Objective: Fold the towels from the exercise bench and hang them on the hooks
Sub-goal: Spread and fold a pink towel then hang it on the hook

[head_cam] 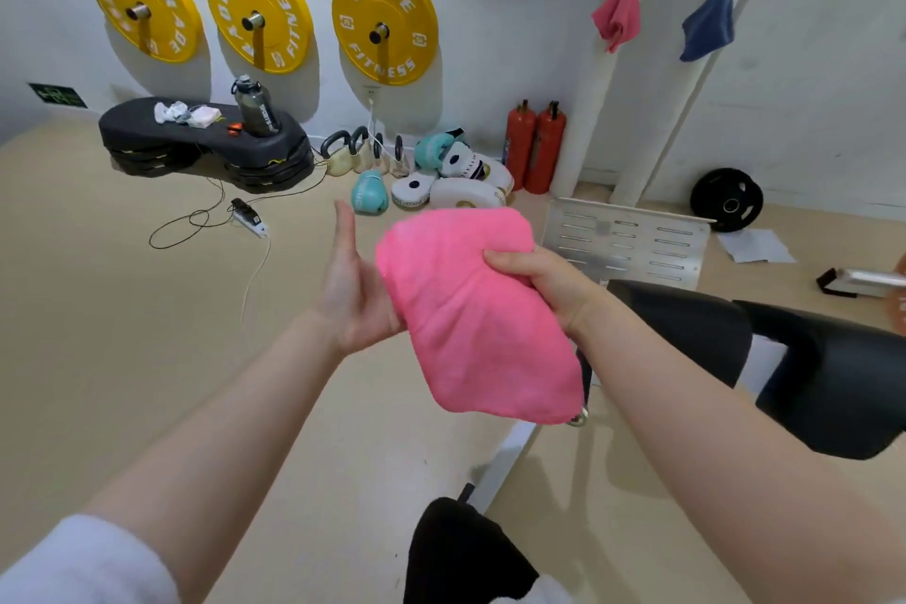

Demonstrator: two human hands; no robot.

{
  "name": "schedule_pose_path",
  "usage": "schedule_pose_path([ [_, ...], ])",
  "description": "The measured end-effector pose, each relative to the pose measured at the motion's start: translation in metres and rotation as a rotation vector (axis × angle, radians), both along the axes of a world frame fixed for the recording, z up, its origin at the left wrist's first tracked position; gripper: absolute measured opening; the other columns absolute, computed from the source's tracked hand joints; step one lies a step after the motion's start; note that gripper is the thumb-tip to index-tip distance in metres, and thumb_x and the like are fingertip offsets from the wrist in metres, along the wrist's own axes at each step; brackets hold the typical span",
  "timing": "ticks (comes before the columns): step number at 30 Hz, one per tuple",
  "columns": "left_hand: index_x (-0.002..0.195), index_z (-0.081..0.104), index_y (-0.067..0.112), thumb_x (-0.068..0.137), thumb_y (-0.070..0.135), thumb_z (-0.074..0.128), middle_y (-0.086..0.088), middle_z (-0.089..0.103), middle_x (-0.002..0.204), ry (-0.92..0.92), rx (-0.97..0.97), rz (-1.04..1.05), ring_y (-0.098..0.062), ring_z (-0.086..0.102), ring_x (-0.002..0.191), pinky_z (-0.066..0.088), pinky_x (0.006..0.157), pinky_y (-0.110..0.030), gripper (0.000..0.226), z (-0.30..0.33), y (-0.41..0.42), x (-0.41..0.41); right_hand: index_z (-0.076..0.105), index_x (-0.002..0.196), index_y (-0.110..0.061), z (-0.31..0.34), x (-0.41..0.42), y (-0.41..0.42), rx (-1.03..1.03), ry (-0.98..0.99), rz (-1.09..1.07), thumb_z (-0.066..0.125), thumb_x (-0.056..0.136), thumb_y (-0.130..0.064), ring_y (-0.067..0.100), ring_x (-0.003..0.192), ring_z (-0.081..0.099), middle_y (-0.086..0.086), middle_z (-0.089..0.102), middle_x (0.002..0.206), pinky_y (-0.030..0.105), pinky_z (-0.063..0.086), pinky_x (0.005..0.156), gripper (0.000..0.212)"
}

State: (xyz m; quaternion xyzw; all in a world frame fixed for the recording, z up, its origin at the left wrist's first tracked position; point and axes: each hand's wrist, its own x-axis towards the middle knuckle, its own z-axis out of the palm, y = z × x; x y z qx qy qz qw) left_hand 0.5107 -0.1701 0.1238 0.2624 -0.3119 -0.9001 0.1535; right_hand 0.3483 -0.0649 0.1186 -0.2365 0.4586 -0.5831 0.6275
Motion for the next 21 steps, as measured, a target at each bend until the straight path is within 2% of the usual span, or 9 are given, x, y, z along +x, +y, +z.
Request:
schedule_pose_path([
  [2, 0.112, 0.066, 0.016, 0.053, 0.088, 0.048, -0.008, 0.067, 0.114, -0.017, -0.06, -0.16, -0.027, 0.066, 0.1, 0.052, 0.085, -0.045, 0.095, -0.012, -0.006, 0.008, 0.066, 0.091, -0.007, -0.002, -0.005, -0.011, 0.077, -0.044, -0.039, 0.055, 0.086, -0.009, 0.014, 0.069, 0.07, 0.003, 0.073, 0.075, 0.025, 0.057, 0.069, 0.011],
  [4, 0.097, 0.07, 0.021, 0.046, 0.07, 0.074, 0.001, 0.068, 0.09, -0.075, -0.157, -0.213, -0.016, 0.066, 0.078, 0.057, 0.068, -0.03, 0.07, -0.016, -0.015, 0.007, 0.069, 0.084, -0.007, -0.006, -0.013, -0.022, 0.129, -0.073, -0.078, 0.049, 0.091, -0.012, 0.013, 0.063, 0.069, 0.003, 0.072, 0.07, 0.023, 0.058, 0.063, 0.022],
  [6, 0.091, 0.064, 0.021, 0.062, 0.047, 0.07, 0.006, 0.067, 0.075, -0.19, -0.246, -0.162, -0.007, 0.064, 0.06, 0.053, 0.055, -0.019, 0.039, -0.015, -0.024, 0.0, 0.069, 0.085, -0.009, -0.01, -0.02, -0.032, 0.156, -0.053, -0.091, 0.048, 0.093, -0.017, 0.011, 0.064, 0.069, 0.002, 0.072, 0.071, 0.021, 0.057, 0.063, 0.024],
  [9, 0.11, 0.057, 0.017, 0.082, 0.023, 0.058, -0.002, 0.068, 0.089, -0.248, -0.228, -0.112, -0.01, 0.069, 0.067, 0.055, 0.057, -0.02, 0.028, -0.019, -0.048, -0.017, 0.064, 0.103, -0.014, -0.023, -0.033, -0.051, 0.165, -0.02, -0.087, 0.047, 0.093, -0.024, 0.012, 0.075, 0.066, 0.0, 0.07, 0.085, 0.025, 0.056, 0.068, 0.022],
  [11, 0.109, 0.057, 0.017, 0.09, 0.017, 0.053, -0.002, 0.068, 0.089, -0.291, -0.243, -0.104, -0.011, 0.069, 0.068, 0.056, 0.058, -0.022, 0.02, -0.024, -0.068, -0.031, 0.062, 0.107, -0.018, -0.033, -0.046, -0.062, 0.182, 0.018, -0.042, 0.047, 0.093, -0.025, 0.012, 0.079, 0.064, -0.003, 0.069, 0.088, 0.028, 0.056, 0.07, 0.022],
  [14, 0.108, 0.057, 0.013, 0.092, 0.015, 0.052, -0.004, 0.067, 0.093, -0.379, -0.263, -0.129, -0.013, 0.066, 0.077, 0.053, 0.066, -0.025, 0.017, -0.033, -0.106, -0.058, 0.062, 0.103, -0.016, -0.047, -0.066, -0.081, 0.208, 0.082, -0.001, 0.055, 0.086, -0.014, 0.008, 0.075, 0.066, -0.006, 0.071, 0.082, 0.024, 0.055, 0.067, 0.019],
  [17, 0.109, 0.059, 0.011, 0.087, 0.013, 0.059, -0.006, 0.066, 0.101, -0.409, -0.325, -0.291, -0.015, 0.063, 0.085, 0.051, 0.074, -0.025, 0.023, -0.037, -0.151, -0.089, 0.061, 0.108, -0.017, -0.054, -0.094, -0.114, 0.233, 0.146, -0.064, 0.053, 0.087, -0.006, 0.008, 0.078, 0.066, -0.006, 0.071, 0.086, 0.024, 0.055, 0.071, 0.025],
  [19, 0.11, 0.058, 0.018, 0.076, 0.004, 0.063, 0.0, 0.068, 0.095, -0.341, -0.376, -0.356, -0.011, 0.065, 0.078, 0.054, 0.068, -0.022, 0.038, -0.03, -0.184, -0.115, 0.057, 0.114, -0.019, -0.05, -0.117, -0.143, 0.234, 0.152, -0.15, 0.049, 0.091, -0.007, 0.011, 0.085, 0.064, -0.004, 0.069, 0.094, 0.03, 0.052, 0.077, 0.027],
  [21, 0.111, 0.057, 0.024, 0.08, -0.007, 0.055, 0.004, 0.07, 0.088, -0.246, -0.425, -0.31, -0.008, 0.067, 0.071, 0.054, 0.06, -0.02, 0.044, -0.014, -0.218, -0.145, 0.053, 0.118, -0.021, -0.037, -0.143, -0.174, 0.204, 0.136, -0.262, 0.048, 0.094, -0.011, 0.013, 0.091, 0.063, -0.003, 0.066, 0.102, 0.034, 0.051, 0.084, 0.027],
])
